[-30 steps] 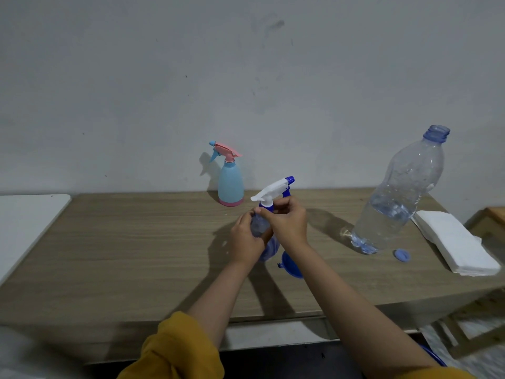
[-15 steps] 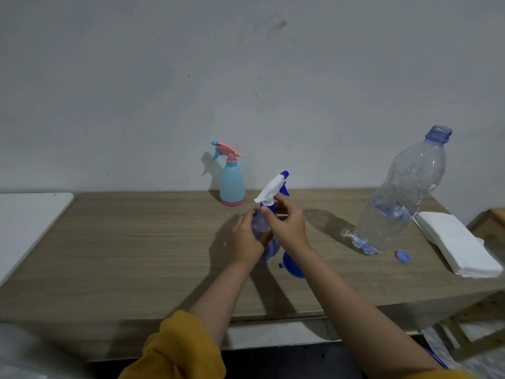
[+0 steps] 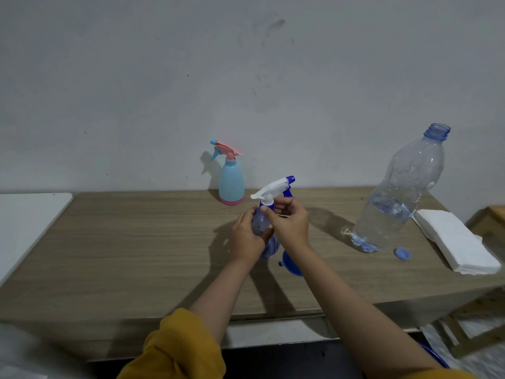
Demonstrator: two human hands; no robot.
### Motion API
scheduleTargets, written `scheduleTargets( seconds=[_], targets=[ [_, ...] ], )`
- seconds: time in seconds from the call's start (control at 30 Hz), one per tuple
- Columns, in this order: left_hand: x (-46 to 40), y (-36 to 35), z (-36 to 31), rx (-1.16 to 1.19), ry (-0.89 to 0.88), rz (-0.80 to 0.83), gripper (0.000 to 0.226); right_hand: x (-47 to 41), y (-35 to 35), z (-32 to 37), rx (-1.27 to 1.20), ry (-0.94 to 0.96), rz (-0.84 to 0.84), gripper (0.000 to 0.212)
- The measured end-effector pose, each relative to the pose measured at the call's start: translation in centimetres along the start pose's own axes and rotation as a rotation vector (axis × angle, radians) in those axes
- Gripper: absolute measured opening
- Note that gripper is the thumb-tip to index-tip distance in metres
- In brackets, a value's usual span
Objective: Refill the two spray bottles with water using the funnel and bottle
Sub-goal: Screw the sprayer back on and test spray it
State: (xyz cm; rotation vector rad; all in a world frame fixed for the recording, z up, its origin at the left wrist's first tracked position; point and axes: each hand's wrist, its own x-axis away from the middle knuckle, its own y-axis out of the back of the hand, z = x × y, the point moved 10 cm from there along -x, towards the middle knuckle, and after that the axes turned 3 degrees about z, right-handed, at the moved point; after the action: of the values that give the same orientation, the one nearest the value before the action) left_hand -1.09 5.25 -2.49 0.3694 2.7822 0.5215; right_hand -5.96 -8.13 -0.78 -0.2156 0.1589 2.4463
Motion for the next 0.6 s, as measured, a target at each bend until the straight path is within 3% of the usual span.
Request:
scheduleTargets(
  seconds=[0.13, 0.3, 0.47, 0.6],
  targets=[
    [0.07, 0.15, -0.09, 0.015, -0.003, -0.011, 0.044, -0.13, -0.93, 0.31, 0.104, 0.058, 0.081, 0.03],
    [-0.03, 0.11, 0.06, 0.037, -0.007, -0.03, 0.041, -0.16, -0.39, 0.05, 0.078, -0.018, 0.036, 0.037],
    [-0.11, 0.0, 0.11, 0.051, -0.006, -0.018, 0.044, 0.21, -0.72, 0.59, 0.084, 0.054, 0.055, 0.032],
    [-0.03, 0.08, -0.12, 0.052, -0.031, -0.023, 0.042, 0.0, -0.34, -0.16, 0.018, -0.043, -0.001, 0.034]
  ],
)
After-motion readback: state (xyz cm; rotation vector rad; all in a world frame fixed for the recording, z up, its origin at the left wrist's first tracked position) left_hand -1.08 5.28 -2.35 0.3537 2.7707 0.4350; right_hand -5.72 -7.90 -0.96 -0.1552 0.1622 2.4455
